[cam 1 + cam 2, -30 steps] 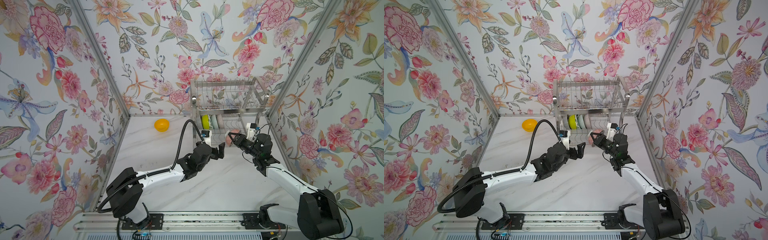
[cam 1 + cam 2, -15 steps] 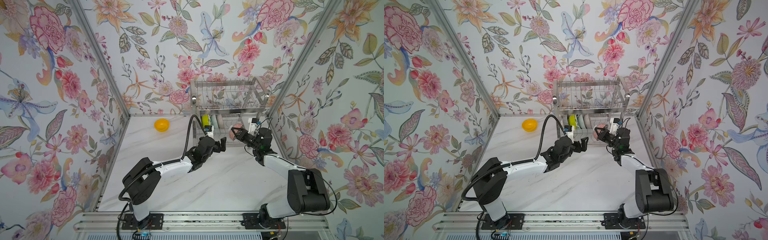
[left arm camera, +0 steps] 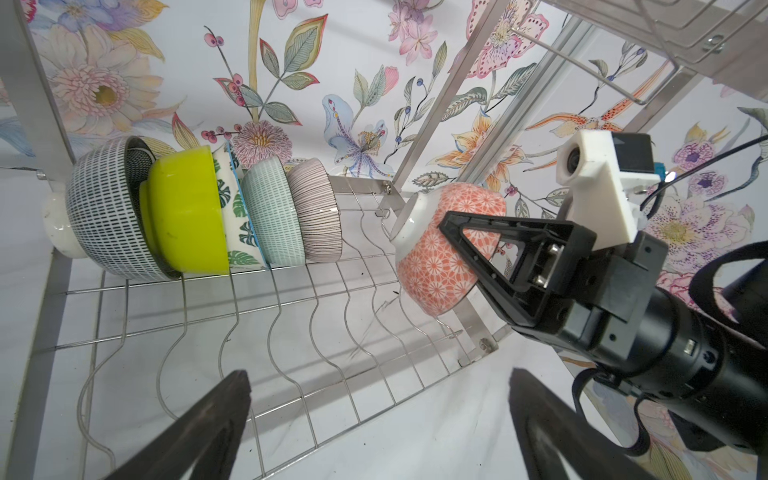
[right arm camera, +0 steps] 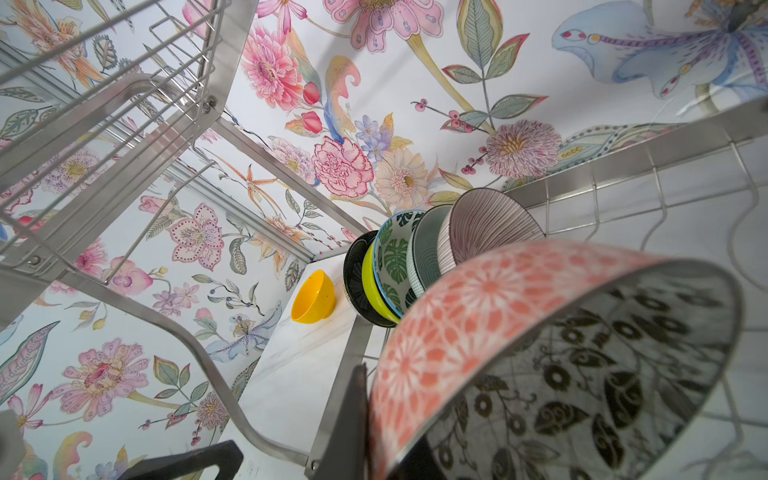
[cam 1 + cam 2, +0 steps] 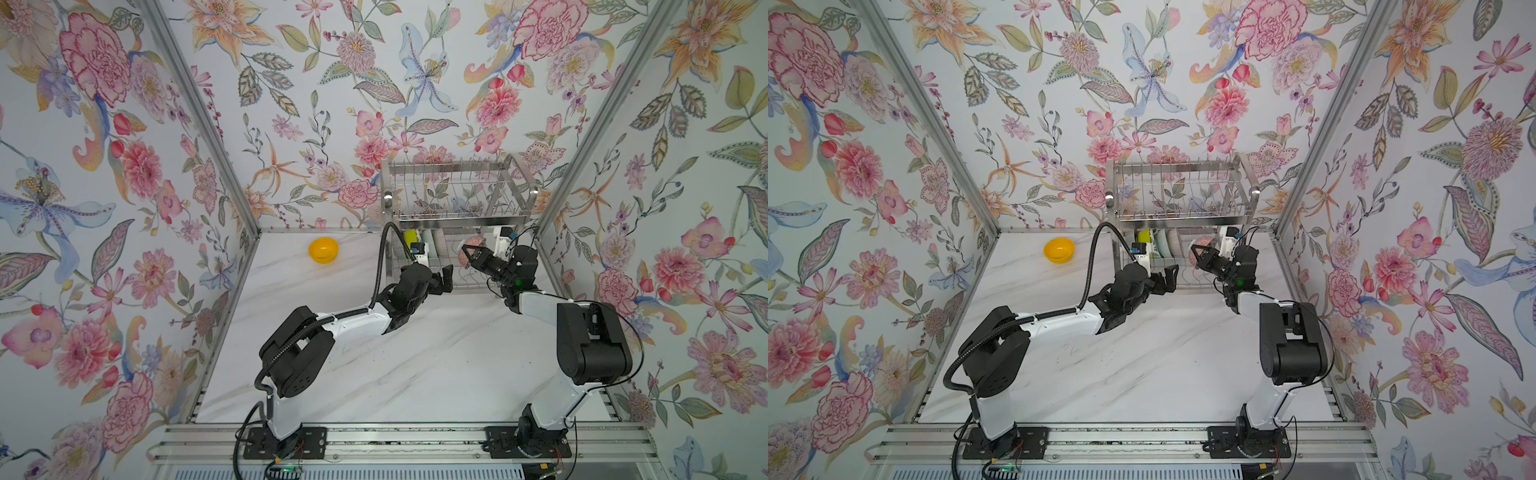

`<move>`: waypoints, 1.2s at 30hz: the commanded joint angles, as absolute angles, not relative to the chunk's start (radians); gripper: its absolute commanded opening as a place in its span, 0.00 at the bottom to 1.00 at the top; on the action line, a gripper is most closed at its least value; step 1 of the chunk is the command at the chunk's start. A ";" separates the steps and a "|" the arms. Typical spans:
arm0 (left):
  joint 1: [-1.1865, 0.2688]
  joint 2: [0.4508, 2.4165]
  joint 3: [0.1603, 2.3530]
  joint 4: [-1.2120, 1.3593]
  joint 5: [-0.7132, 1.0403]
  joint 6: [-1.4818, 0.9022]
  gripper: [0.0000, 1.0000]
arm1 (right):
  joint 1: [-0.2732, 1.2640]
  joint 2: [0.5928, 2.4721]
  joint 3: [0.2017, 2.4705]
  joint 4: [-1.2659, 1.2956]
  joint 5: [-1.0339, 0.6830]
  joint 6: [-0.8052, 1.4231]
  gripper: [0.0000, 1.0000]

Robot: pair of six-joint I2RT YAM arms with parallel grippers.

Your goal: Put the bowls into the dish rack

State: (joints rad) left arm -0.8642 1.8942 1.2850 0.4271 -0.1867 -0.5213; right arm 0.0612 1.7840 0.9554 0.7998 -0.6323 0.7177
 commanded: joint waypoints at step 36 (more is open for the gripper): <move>-0.811 2.006 1.348 0.474 -0.191 -0.573 0.99 | 0.099 2.161 1.340 0.915 -0.530 0.776 0.00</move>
State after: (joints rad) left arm -0.8227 1.9831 1.3052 0.4492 -0.1757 -0.5606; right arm 0.0952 2.1506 1.2980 0.8429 -0.5369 0.7647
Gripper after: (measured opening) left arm 0.989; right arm 0.079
